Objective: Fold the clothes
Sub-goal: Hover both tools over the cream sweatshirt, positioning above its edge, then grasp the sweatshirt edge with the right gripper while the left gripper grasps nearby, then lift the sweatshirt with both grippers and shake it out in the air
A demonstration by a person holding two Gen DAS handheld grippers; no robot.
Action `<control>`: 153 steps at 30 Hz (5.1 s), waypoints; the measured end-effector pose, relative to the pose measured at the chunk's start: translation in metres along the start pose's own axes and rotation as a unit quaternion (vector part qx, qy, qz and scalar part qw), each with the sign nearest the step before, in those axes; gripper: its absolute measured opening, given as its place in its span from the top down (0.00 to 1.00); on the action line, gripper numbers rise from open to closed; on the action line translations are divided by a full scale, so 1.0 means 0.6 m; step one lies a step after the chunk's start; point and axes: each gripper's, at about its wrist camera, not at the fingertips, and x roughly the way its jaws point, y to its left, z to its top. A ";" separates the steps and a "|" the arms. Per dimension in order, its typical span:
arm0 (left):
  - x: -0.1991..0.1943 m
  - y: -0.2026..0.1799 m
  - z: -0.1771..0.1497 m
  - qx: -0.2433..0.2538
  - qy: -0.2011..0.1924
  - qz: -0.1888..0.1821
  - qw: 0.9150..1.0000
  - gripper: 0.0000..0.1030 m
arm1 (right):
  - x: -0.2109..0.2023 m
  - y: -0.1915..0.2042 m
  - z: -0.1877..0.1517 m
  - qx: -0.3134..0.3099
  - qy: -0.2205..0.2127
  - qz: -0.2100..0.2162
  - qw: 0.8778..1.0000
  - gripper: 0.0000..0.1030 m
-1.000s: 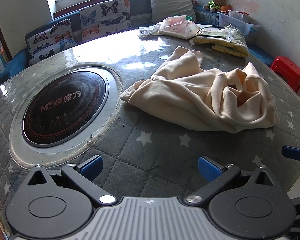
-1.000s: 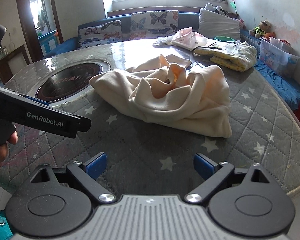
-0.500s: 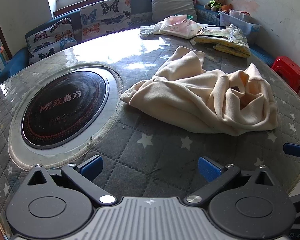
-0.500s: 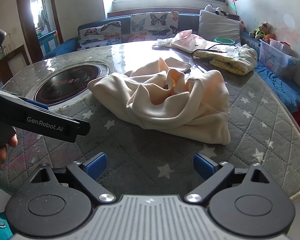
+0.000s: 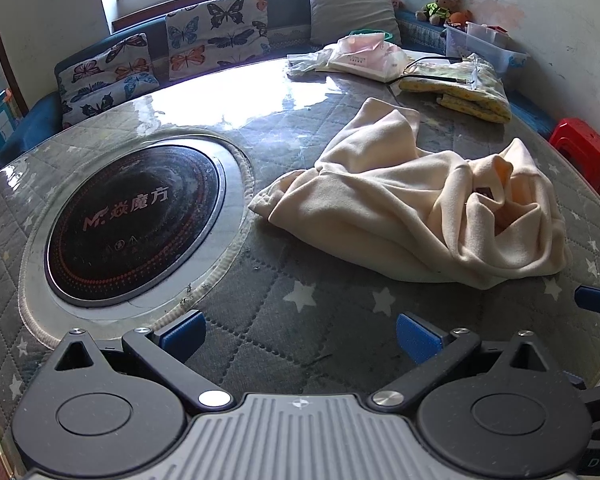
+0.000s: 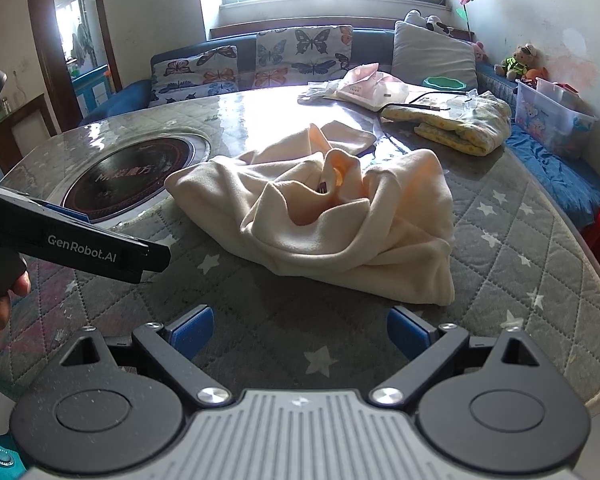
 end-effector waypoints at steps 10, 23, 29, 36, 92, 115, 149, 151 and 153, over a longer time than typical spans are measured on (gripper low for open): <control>0.008 0.004 0.004 -0.004 0.005 0.000 1.000 0.00 | 0.007 -0.002 0.009 0.002 0.000 0.000 1.000 0.07; 0.018 0.012 0.008 -0.012 0.008 0.001 1.000 0.00 | 0.012 0.000 0.014 0.000 0.001 -0.001 1.000 0.07; 0.020 0.018 0.010 -0.017 0.010 0.003 1.000 0.00 | 0.013 0.000 0.017 -0.002 0.001 -0.002 1.000 0.07; 0.018 0.026 0.016 -0.022 0.006 0.003 1.000 0.00 | 0.011 0.003 0.030 -0.010 -0.011 -0.002 1.000 0.07; 0.027 0.011 0.119 -0.019 -0.066 -0.076 0.995 0.36 | 0.049 0.005 0.090 -0.057 -0.067 0.048 0.995 0.91; 0.061 -0.007 0.090 0.007 -0.029 -0.092 0.995 0.53 | 0.009 0.082 -0.002 -0.159 -0.038 0.099 0.982 0.94; 0.020 -0.003 0.117 -0.018 -0.055 -0.180 0.982 0.82 | 0.021 0.001 0.040 -0.049 -0.082 0.053 0.994 0.89; 0.022 -0.015 0.120 -0.017 -0.050 -0.190 0.980 0.66 | 0.023 -0.002 0.042 -0.040 -0.082 0.055 0.994 0.88; 0.025 -0.027 0.124 -0.017 -0.043 -0.194 0.980 0.50 | 0.024 -0.001 0.041 -0.044 -0.083 0.051 0.994 0.87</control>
